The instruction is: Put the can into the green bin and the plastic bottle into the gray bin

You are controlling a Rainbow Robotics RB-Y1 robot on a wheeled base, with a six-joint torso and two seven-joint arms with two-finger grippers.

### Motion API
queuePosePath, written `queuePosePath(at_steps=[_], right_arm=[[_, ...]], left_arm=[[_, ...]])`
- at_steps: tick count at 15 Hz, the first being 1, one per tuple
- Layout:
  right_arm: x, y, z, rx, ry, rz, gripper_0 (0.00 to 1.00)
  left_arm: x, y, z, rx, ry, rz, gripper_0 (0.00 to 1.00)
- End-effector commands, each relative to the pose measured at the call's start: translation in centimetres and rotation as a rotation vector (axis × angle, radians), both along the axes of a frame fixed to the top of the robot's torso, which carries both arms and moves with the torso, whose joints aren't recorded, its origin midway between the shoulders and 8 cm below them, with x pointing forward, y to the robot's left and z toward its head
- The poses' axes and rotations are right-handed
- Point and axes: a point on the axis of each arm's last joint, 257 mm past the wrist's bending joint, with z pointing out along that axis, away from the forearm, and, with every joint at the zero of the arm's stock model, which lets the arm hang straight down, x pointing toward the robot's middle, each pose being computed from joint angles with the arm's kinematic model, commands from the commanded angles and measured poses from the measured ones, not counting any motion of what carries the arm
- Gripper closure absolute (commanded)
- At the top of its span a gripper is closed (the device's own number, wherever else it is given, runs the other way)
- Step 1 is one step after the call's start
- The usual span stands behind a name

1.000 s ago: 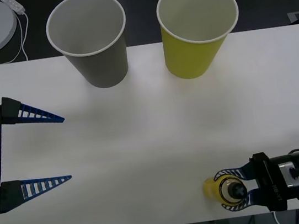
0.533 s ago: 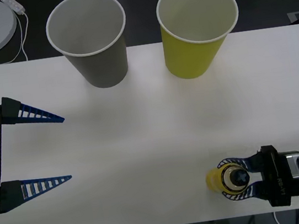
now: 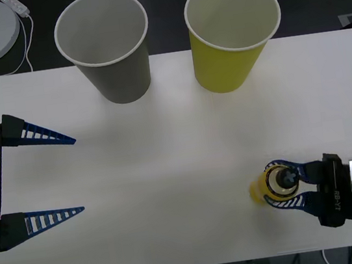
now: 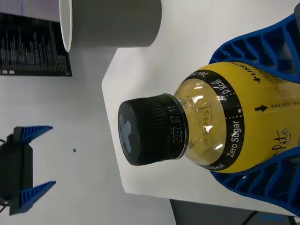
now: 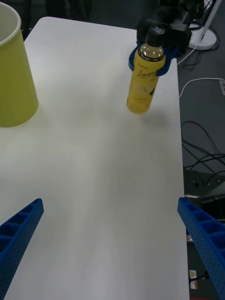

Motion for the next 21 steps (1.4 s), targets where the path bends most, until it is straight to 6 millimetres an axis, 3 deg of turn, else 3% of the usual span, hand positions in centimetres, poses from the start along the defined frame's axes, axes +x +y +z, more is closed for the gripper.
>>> queuePosePath(at_steps=[1,8,21], right_arm=[[0.3,-0.6,1.4,0.018,0.015,-0.062,1.00],[1.0,-1.7,4.8,0.044,0.057,-0.234,1.00],[2.4,2.9,13.4,0.045,0.135,-0.434,1.00]], left_arm=[[0.0,0.0,0.0,0.000,0.000,0.000,0.00],[0.0,0.0,0.0,0.000,0.000,0.000,0.00],[0.0,0.0,0.0,0.000,0.000,0.000,0.00]])
